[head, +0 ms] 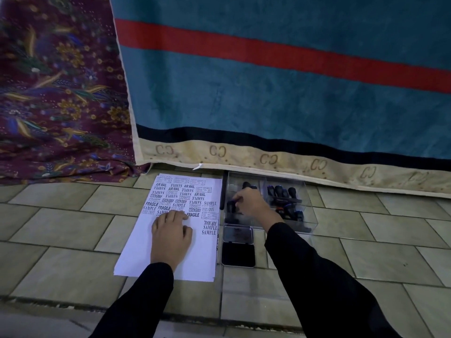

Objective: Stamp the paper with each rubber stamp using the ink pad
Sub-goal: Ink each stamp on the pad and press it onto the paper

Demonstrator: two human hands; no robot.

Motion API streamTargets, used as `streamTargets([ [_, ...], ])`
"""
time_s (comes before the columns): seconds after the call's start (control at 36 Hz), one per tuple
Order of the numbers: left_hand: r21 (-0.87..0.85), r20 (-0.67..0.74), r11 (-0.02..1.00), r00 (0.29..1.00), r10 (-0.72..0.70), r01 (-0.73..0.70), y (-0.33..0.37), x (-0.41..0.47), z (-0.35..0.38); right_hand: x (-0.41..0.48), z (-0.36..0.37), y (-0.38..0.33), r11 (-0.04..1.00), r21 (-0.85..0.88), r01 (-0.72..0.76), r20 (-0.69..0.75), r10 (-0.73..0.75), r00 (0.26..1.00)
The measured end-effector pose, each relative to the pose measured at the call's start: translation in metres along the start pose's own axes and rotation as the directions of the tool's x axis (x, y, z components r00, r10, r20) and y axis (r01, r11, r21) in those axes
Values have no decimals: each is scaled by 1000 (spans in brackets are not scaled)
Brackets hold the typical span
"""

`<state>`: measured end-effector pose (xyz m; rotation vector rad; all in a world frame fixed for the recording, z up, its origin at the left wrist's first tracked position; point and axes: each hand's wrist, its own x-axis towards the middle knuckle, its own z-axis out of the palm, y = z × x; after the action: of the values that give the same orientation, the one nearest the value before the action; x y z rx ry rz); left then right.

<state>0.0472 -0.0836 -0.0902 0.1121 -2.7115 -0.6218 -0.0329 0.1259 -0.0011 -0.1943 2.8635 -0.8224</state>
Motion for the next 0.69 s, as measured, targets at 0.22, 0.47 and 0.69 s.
streamTargets([
  [0.22, 11, 0, 1000, 1000, 2, -2, 0, 0, 1, 11, -29, 1, 999, -38, 30, -306, -40, 951],
  [0.47, 14, -1, 1000, 1000, 3, -3, 0, -1, -1, 33, -15, 9, 835, -550, 12, -34, -36, 999],
  [0.69, 14, -8, 1000, 1000, 4, -4, 2, -1, -1, 41, -24, 9, 895, -447, -8, 92, 55, 994],
])
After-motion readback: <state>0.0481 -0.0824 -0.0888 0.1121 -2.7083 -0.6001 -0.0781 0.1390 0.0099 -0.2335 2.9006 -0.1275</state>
